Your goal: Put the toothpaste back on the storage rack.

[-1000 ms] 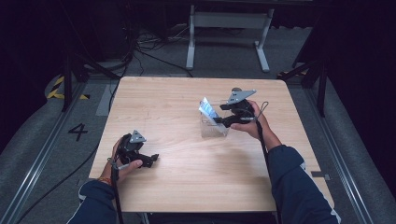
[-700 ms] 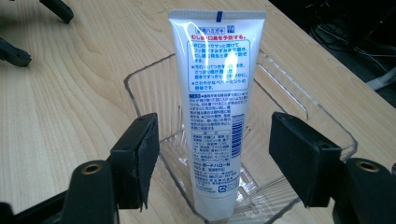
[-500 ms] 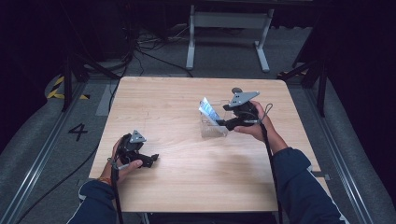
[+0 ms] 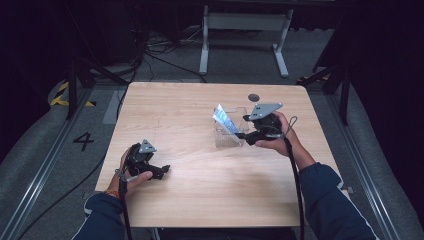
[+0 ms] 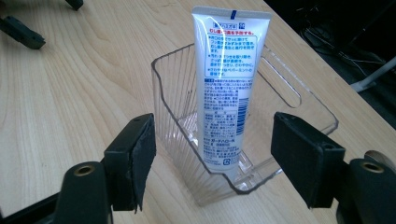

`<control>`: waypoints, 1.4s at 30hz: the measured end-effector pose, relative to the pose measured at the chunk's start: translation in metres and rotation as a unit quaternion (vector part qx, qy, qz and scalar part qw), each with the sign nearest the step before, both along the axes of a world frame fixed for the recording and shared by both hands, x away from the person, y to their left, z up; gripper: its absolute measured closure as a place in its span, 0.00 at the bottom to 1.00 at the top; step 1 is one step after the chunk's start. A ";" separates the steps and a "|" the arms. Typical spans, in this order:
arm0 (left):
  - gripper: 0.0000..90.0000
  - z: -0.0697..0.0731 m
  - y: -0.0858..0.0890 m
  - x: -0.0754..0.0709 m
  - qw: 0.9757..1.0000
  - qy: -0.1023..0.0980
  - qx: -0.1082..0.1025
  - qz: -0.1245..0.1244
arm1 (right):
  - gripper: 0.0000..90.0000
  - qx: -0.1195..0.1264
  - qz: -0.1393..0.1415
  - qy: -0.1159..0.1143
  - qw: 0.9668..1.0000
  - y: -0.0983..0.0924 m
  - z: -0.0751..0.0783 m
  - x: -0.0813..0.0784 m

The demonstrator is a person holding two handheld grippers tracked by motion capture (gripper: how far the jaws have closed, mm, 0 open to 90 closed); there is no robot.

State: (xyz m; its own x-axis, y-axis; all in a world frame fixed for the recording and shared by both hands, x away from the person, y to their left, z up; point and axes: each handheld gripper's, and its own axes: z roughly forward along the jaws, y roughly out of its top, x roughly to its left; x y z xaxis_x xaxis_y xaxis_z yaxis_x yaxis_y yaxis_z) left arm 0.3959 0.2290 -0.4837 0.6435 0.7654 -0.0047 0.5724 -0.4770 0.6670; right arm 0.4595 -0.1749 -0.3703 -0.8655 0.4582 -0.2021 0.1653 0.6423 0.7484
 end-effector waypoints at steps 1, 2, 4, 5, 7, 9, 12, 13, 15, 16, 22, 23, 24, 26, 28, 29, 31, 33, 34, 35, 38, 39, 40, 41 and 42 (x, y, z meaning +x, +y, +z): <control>0.01 0.000 0.000 0.000 1.000 0.000 0.000 0.000 | 0.35 -0.001 0.000 -0.001 1.000 -0.002 0.001 -0.002; 0.01 0.000 0.000 0.000 1.000 0.001 0.000 0.001 | 0.35 -0.002 0.000 -0.001 1.000 -0.003 0.001 -0.004; 0.01 0.000 0.000 0.000 1.000 0.001 0.000 0.000 | 0.35 -0.008 -0.001 -0.005 1.000 -0.007 0.002 -0.007; 0.01 0.000 0.000 0.000 1.000 0.001 0.000 0.000 | 0.35 -0.011 0.000 -0.005 1.000 -0.009 0.002 -0.009; 0.01 0.000 0.000 0.000 1.000 0.001 0.000 0.000 | 0.35 -0.015 -0.003 -0.008 1.000 -0.013 0.002 -0.012; 0.01 0.000 0.000 0.000 1.000 0.001 0.000 0.001 | 0.35 -0.017 -0.004 -0.008 1.000 -0.018 0.003 -0.015; 0.01 0.000 0.000 0.000 1.000 0.003 -0.001 0.001 | 0.35 -0.023 -0.009 -0.010 1.000 -0.024 0.002 -0.019; 0.01 0.000 0.000 0.000 1.000 0.003 -0.001 0.001 | 0.35 -0.025 -0.010 -0.011 1.000 -0.026 0.002 -0.021; 0.01 0.000 0.000 0.000 1.000 0.002 0.000 0.001 | 0.34 -0.028 -0.012 -0.012 0.999 -0.029 0.001 -0.024; 0.01 0.000 0.000 0.000 1.000 0.002 0.001 0.000 | 0.34 -0.030 -0.015 -0.013 0.999 -0.031 0.001 -0.025; 0.01 0.000 0.000 0.000 1.000 0.001 0.000 0.000 | 0.32 -0.036 -0.028 -0.018 0.999 -0.039 -0.003 -0.031; 0.01 0.000 0.000 0.000 1.000 0.001 0.000 0.000 | 0.32 -0.038 -0.029 -0.018 0.999 -0.040 -0.004 -0.032; 0.01 0.000 0.000 -0.001 1.000 0.003 -0.002 0.001 | 0.32 -0.039 -0.030 -0.020 0.999 -0.041 -0.004 -0.033; 0.01 0.000 0.000 -0.001 1.000 0.004 -0.002 0.002 | 0.31 -0.041 -0.034 -0.020 0.998 -0.043 -0.007 -0.035; 0.01 0.000 0.000 0.000 1.000 0.001 0.000 0.001 | 0.30 -0.041 -0.039 -0.020 0.998 -0.045 -0.009 -0.037; 0.01 0.000 0.000 -0.001 1.000 0.004 -0.002 0.001 | 0.29 -0.042 -0.039 -0.021 0.998 -0.046 -0.010 -0.038; 0.01 0.000 0.000 0.000 1.000 0.001 0.000 0.001 | 0.29 -0.042 -0.043 -0.019 0.998 -0.047 -0.011 -0.039; 0.01 0.000 0.000 0.000 1.000 0.001 0.000 0.001 | 0.29 -0.044 -0.047 -0.020 0.998 -0.049 -0.014 -0.040; 0.01 0.000 0.000 0.000 1.000 0.001 0.000 0.001 | 0.29 -0.044 -0.047 -0.016 0.998 -0.051 -0.016 -0.041; 0.01 0.000 0.000 0.000 1.000 0.001 0.000 0.001 | 0.29 -0.044 -0.049 -0.016 0.998 -0.052 -0.017 -0.042; 0.01 0.000 0.000 -0.001 1.000 0.003 0.000 0.001 | 0.29 -0.045 -0.053 -0.016 0.997 -0.054 -0.019 -0.043; 0.01 0.000 0.000 -0.001 1.000 0.003 0.000 0.001 | 0.29 -0.045 -0.052 -0.015 0.998 -0.056 -0.020 -0.044; 0.01 0.000 0.000 -0.001 1.000 0.003 0.000 0.001 | 0.27 -0.041 -0.058 -0.014 0.997 -0.059 -0.022 -0.046; 0.01 0.000 0.000 -0.001 1.000 0.004 0.000 0.001 | 0.27 -0.041 -0.058 -0.014 0.997 -0.059 -0.022 -0.046; 0.01 0.000 0.000 -0.001 1.000 0.003 0.000 0.001 | 0.27 -0.038 -0.066 -0.011 0.997 -0.062 -0.024 -0.047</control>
State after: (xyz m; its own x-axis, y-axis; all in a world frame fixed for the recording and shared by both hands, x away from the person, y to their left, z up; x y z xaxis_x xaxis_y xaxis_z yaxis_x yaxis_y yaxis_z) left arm 0.3952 0.2291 -0.4836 0.6418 0.7668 -0.0084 0.5774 -0.4760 0.6634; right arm 0.4126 -0.2367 -0.3944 -0.7940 0.5503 -0.2584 0.2366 0.6713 0.7024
